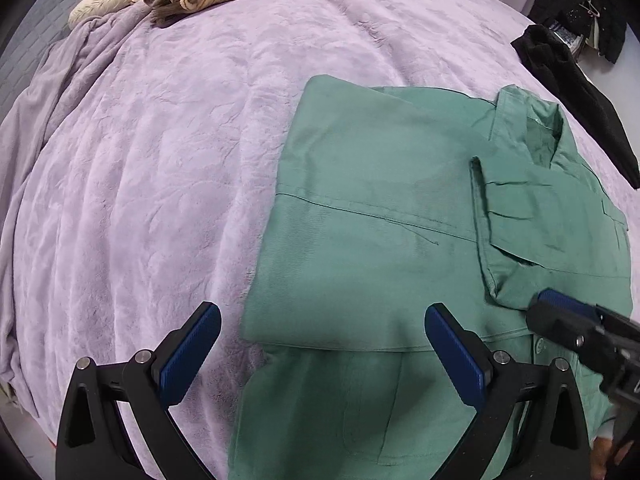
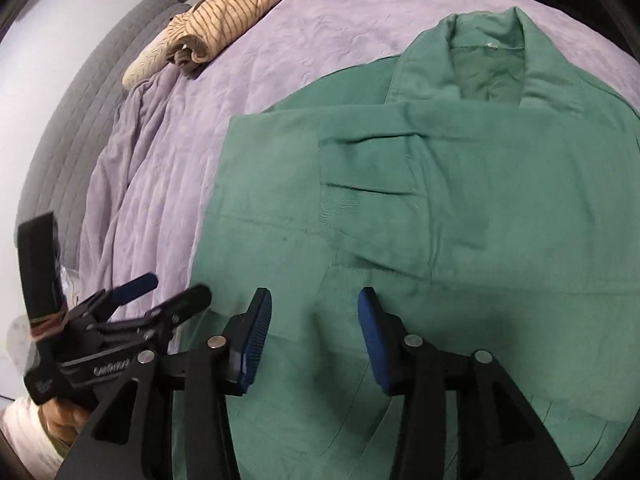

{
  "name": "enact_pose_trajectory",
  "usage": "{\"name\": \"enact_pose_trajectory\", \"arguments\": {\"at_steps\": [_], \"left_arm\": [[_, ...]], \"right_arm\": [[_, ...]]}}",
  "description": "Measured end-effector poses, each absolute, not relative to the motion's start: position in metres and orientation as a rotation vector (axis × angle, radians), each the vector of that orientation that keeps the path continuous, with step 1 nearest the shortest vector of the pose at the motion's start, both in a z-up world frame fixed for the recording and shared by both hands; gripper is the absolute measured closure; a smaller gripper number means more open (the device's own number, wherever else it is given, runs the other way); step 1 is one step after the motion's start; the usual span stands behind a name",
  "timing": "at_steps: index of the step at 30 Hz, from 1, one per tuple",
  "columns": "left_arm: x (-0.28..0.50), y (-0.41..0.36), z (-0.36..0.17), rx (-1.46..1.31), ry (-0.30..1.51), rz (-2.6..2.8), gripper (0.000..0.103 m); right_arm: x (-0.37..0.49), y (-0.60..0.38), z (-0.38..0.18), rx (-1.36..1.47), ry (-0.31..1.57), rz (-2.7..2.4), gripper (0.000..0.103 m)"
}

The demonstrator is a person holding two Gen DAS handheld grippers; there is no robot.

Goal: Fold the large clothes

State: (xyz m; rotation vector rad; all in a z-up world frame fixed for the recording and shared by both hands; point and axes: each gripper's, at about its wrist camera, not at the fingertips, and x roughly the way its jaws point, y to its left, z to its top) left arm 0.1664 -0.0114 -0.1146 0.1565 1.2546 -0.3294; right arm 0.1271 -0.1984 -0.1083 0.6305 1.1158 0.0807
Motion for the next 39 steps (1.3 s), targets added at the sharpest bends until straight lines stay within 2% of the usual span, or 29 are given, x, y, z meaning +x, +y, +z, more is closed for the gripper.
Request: {"name": "enact_pose_trajectory", "arguments": {"at_steps": [5,10,14,15,16,17,18,19,20,21,22,25,27,32,33,34,35,36,37,39], "left_arm": [[0.171,-0.049,-0.123,0.113,1.295,-0.483,0.001],[0.196,-0.107,-0.137,0.121,1.304,-0.604,0.001],[0.21,-0.145,-0.151,0.161,1.302,-0.642,0.001],[0.21,-0.151,-0.154,0.175,1.297,-0.643,0.004],[0.21,-0.154,-0.155,0.183,1.288,-0.643,0.019],[0.21,-0.157,-0.154,0.191,1.279,-0.649,0.028],[0.211,-0.16,-0.152,0.183,1.273,-0.668,0.052],[0.213,-0.162,-0.149,0.166,1.275,-0.69,0.083],[0.216,-0.163,-0.146,0.157,1.284,-0.69,0.089],[0.219,-0.162,-0.139,0.135,1.28,-0.691,0.094],[0.222,-0.161,-0.133,0.112,1.266,-0.7,0.096],[0.226,-0.163,-0.118,0.121,1.198,-0.718,0.096],[0.227,-0.17,-0.126,0.16,1.203,-0.712,0.096],[0.23,-0.173,-0.145,0.159,1.213,-0.675,0.09],[0.23,-0.171,-0.141,0.164,1.221,-0.653,0.08],[0.23,-0.168,-0.135,0.18,1.22,-0.622,0.06],[0.228,-0.162,-0.128,0.203,1.203,-0.588,0.046],[0.226,-0.156,-0.119,0.22,1.165,-0.559,0.028],[0.223,-0.149,-0.11,0.22,1.129,-0.554,0.028],[0.218,-0.142,-0.1,0.209,1.132,-0.586,0.028]], "right_arm": [[0.067,-0.25,-0.105,0.686,1.092,-0.047,0.051],[-0.002,-0.359,-0.096,0.728,0.987,-0.373,0.039],[-0.04,-0.437,-0.104,0.83,0.886,-0.575,0.039],[-0.044,-0.452,-0.111,0.871,0.876,-0.599,0.039],[-0.044,-0.465,-0.12,0.934,0.859,-0.6,0.039],[-0.044,-0.474,-0.128,0.989,0.846,-0.587,0.039],[-0.045,-0.481,-0.137,1.048,0.837,-0.561,0.039],[-0.04,-0.485,-0.147,1.105,0.838,-0.516,0.04],[-0.034,-0.486,-0.157,1.14,0.859,-0.471,0.045],[-0.027,-0.483,-0.161,1.13,0.885,-0.45,0.079],[-0.022,-0.48,-0.159,1.101,0.903,-0.436,0.097],[-0.011,-0.464,-0.132,0.955,0.868,-0.434,0.097],[-0.014,-0.466,-0.125,0.908,0.86,-0.444,0.097],[-0.018,-0.48,-0.164,0.887,0.958,-0.501,0.095],[-0.023,-0.481,-0.164,0.918,0.931,-0.499,0.093],[-0.029,-0.482,-0.162,0.955,0.918,-0.501,0.086],[-0.037,-0.482,-0.157,0.993,0.91,-0.507,0.082],[-0.047,-0.481,-0.152,1.022,0.896,-0.509,0.07],[-0.06,-0.478,-0.145,1.05,0.868,-0.51,0.059],[-0.091,-0.465,-0.13,1.119,0.796,-0.485,0.055]]}}
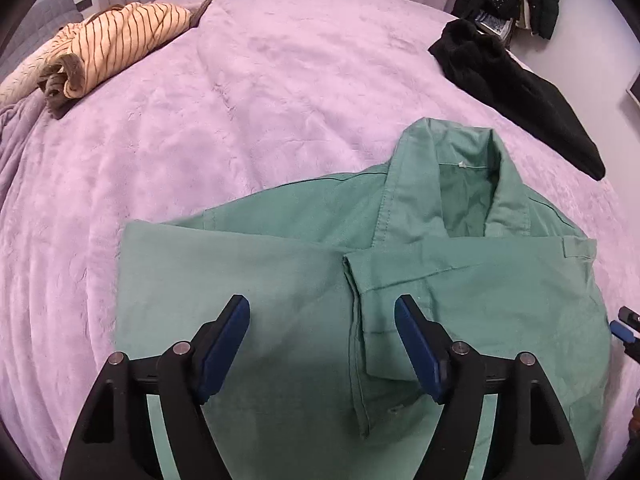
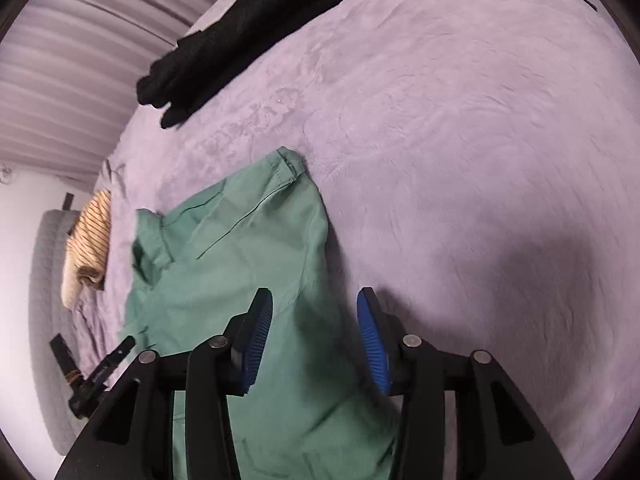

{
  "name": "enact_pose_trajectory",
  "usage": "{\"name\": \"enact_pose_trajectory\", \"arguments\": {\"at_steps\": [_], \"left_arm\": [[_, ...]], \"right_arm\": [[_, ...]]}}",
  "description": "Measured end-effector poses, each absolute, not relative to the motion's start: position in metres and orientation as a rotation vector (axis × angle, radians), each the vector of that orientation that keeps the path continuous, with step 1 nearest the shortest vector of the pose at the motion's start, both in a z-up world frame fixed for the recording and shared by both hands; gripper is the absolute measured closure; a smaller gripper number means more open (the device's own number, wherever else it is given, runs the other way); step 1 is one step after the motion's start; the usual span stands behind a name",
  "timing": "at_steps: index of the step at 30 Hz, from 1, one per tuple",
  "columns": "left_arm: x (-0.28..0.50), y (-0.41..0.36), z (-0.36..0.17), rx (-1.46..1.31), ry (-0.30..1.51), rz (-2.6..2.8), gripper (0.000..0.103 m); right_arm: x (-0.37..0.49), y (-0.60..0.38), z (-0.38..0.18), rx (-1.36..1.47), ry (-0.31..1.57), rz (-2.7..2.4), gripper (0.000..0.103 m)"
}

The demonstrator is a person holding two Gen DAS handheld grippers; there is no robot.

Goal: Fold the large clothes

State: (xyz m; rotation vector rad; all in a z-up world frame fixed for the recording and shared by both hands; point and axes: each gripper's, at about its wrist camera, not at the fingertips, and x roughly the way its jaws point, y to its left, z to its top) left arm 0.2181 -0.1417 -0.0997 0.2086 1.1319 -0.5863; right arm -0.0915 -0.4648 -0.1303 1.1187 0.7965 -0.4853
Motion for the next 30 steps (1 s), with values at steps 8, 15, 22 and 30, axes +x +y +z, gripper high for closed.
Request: {"name": "enact_pose_trajectory", "arguments": {"at_steps": [8,15,22,30], "left_arm": [[0.177,-0.164,-0.125,0.302,1.165,-0.645,0.028],[0.171,-0.16,-0.154,0.389,1.15,-0.564,0.025],[0.169,-0.115,-0.123,0.291,1.191,-0.575,0.047],[0.144,-0.136,-0.16,0.3,1.247,-0.616,0.056]], "right_arm": [[-0.16,-0.419,-0.174,1.585,0.628,-0.442,0.06],[-0.177,-0.415,-0.195,1.549,0.637,-0.57,0.102],[-0.178,-0.403,-0.142,1.26,0.798,-0.623,0.1],[-0.109,-0.398,-0.143,0.994,0.912,-0.57,0.1]]}}
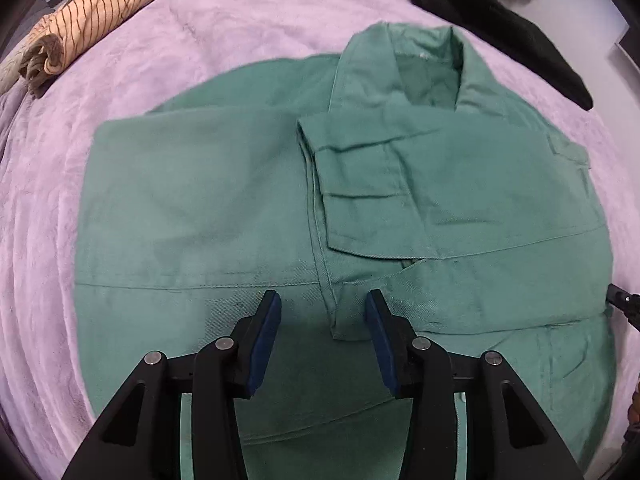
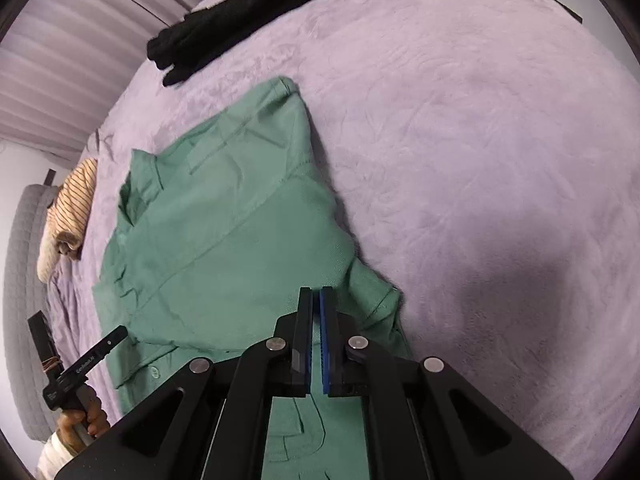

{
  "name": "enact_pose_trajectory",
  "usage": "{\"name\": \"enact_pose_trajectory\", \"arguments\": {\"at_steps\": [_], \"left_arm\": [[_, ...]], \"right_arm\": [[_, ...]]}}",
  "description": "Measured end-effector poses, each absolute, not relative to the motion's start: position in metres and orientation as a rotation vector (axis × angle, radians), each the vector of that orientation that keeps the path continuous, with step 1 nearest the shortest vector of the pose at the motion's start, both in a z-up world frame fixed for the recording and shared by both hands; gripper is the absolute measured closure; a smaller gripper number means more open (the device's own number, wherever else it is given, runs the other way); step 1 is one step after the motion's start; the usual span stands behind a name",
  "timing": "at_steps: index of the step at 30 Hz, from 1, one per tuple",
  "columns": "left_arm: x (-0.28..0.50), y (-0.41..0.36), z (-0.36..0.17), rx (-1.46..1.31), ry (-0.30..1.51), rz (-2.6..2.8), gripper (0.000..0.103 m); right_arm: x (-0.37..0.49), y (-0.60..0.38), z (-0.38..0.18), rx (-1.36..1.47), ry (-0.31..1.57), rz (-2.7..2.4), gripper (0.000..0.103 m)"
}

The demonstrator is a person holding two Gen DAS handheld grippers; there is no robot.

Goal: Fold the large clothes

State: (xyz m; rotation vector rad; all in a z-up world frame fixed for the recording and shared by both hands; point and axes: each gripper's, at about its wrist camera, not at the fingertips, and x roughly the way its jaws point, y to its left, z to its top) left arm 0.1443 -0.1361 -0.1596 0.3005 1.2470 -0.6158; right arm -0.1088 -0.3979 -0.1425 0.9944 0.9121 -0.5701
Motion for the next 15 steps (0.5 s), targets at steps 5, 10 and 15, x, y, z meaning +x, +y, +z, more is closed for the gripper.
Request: {"name": "enact_pose_trajectory", "arguments": {"at_steps": [5,10,15], "left_arm": [[0.14,-0.128,-0.153,0.307,1.234,-0.622,0.056],[0.137,-0.107,-0.151,0.344,1.249,-0.56,0.056],[0.125,-0.112,-0.153,0.422,1.231,-0.535,0.056]], "right_arm": [[-0.1,-0.4,-0.167,0.957,0.979,-0.553,0.103],[-0.101,-0.396,-0.16,0.908,1.033,-0.564,0.103],[-0.099,-0.391,-0.162,0.887,1.085,-0.587,0.103]]}}
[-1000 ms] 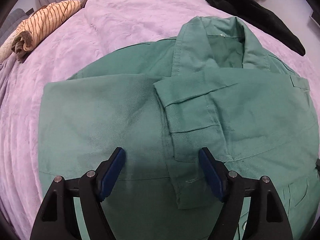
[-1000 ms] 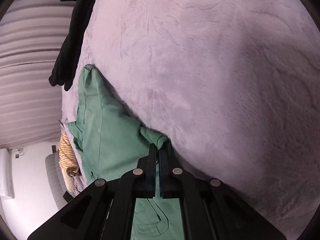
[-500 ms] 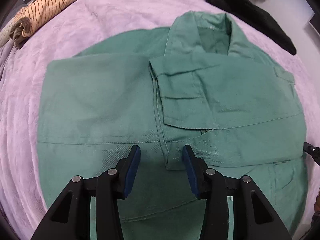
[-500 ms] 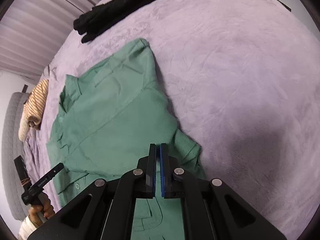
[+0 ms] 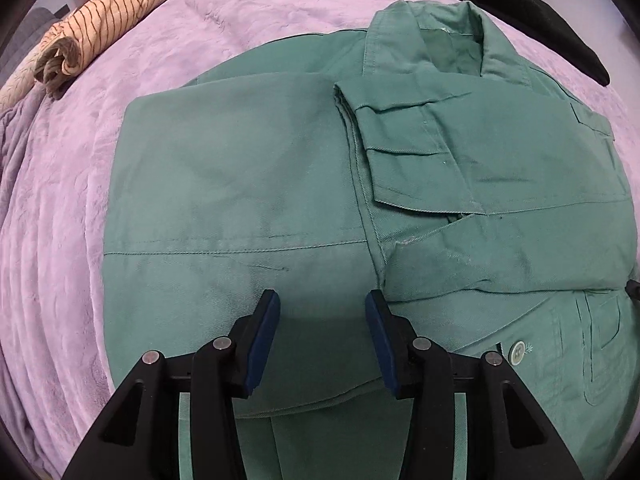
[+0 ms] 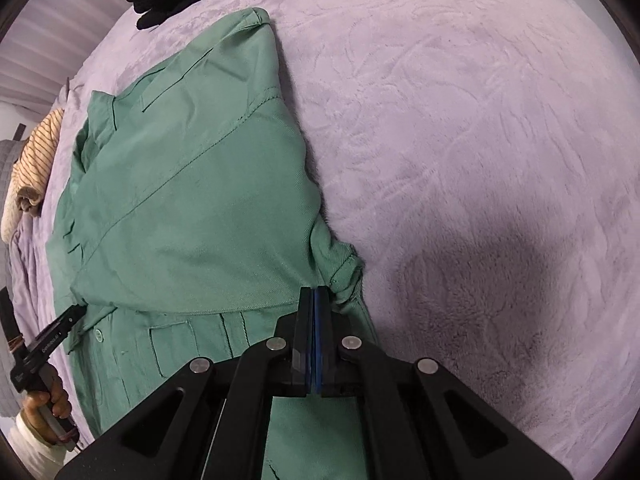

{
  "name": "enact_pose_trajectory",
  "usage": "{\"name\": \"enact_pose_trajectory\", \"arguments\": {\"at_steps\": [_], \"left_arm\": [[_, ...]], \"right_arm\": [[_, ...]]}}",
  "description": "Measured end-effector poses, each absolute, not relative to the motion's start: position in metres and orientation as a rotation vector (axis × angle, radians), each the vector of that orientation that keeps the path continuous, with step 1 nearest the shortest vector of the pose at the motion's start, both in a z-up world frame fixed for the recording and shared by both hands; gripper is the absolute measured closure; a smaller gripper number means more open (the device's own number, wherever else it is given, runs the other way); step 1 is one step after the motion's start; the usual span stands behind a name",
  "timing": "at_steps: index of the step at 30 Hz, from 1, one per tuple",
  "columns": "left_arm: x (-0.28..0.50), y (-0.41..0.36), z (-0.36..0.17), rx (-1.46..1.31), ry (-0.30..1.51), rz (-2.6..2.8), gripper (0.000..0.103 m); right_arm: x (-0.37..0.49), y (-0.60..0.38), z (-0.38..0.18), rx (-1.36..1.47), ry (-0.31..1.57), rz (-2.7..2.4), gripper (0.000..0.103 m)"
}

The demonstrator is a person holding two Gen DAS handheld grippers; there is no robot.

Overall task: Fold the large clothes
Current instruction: 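Open both tools and lift them off the folded sleeves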

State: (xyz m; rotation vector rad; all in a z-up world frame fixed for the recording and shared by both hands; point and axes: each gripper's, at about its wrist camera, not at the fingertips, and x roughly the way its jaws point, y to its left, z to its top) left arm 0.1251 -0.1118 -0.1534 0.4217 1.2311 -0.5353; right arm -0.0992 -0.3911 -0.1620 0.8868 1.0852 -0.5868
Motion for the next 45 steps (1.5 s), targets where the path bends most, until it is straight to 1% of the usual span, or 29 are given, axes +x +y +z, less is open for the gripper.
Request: {"name": "enact_pose_trajectory", "arguments": {"at_steps": [3,4,8,9,11,12,13,20,22,27,28,29,30,31,33,35,37,39,41,42,45], "left_arm": [[0.123,-0.116,-0.148,0.406,1.256,-0.515,0.056],[0.122,-0.114,-0.145,0.402,1.259,-0.511,0.056],[0.103,-0.109,-0.139,0.424,1.276,-0.485,0.056],[0.1,-0.107,-0.137,0.426,1.28,-0.482,0.056],[0.096,-0.105,-0.133,0.425,1.288,-0.475,0.056],[0.094,-0.106,-0.133,0.422,1.29,-0.474,0.056],[0.093,-0.106,-0.131,0.421,1.292,-0.473,0.056],[0.081,-0.107,-0.118,0.434,1.298,-0.472,0.056],[0.077,-0.107,-0.114,0.444,1.298,-0.463,0.056],[0.067,-0.105,-0.103,0.447,1.31,-0.458,0.055],[0.065,-0.105,-0.101,0.448,1.314,-0.458,0.052],[0.064,-0.106,-0.099,0.447,1.317,-0.457,0.043],[0.061,-0.105,-0.096,0.444,1.311,-0.453,0.019],[0.06,-0.104,-0.092,0.44,1.291,-0.444,0.005],[0.058,-0.102,-0.084,0.443,1.254,-0.431,0.003],[0.055,-0.101,-0.079,0.442,1.26,-0.434,0.003],[0.054,-0.099,-0.076,0.434,1.27,-0.437,0.003],[0.053,-0.097,-0.074,0.437,1.273,-0.435,0.003],[0.05,-0.095,-0.07,0.438,1.27,-0.431,0.003],[0.049,-0.094,-0.068,0.435,1.27,-0.43,0.003],[0.049,-0.089,-0.064,0.426,1.271,-0.423,0.003]], "right_arm": [[-0.096,-0.387,-0.154,0.85,1.105,-0.625,0.103],[-0.096,-0.384,-0.148,0.835,1.103,-0.634,0.099],[-0.1,-0.372,-0.133,0.777,1.11,-0.635,0.098],[-0.101,-0.37,-0.13,0.769,1.113,-0.63,0.096],[-0.105,-0.367,-0.128,0.767,1.118,-0.625,0.082],[-0.106,-0.366,-0.127,0.772,1.119,-0.631,0.067],[-0.105,-0.367,-0.127,0.778,1.117,-0.639,0.06],[-0.104,-0.356,-0.117,0.814,1.11,-0.607,0.059],[-0.102,-0.352,-0.112,0.813,1.11,-0.596,0.053],[-0.098,-0.346,-0.099,0.797,1.089,-0.584,0.044],[-0.098,-0.345,-0.096,0.796,1.087,-0.579,0.04],[-0.097,-0.343,-0.093,0.794,1.082,-0.575,0.039],[-0.097,-0.342,-0.09,0.79,1.078,-0.572,0.036],[-0.096,-0.34,-0.087,0.785,1.074,-0.567,0.036],[-0.094,-0.338,-0.084,0.781,1.072,-0.559,0.035],[-0.094,-0.336,-0.08,0.777,1.065,-0.551,0.032],[-0.091,-0.334,-0.077,0.769,1.056,-0.54,0.023],[-0.088,-0.331,-0.072,0.758,1.048,-0.53,0.023],[-0.085,-0.327,-0.068,0.741,1.054,-0.524,0.013],[-0.084,-0.324,-0.066,0.733,1.051,-0.518,0.011],[-0.082,-0.317,-0.061,0.709,1.053,-0.498,0.01]]}}
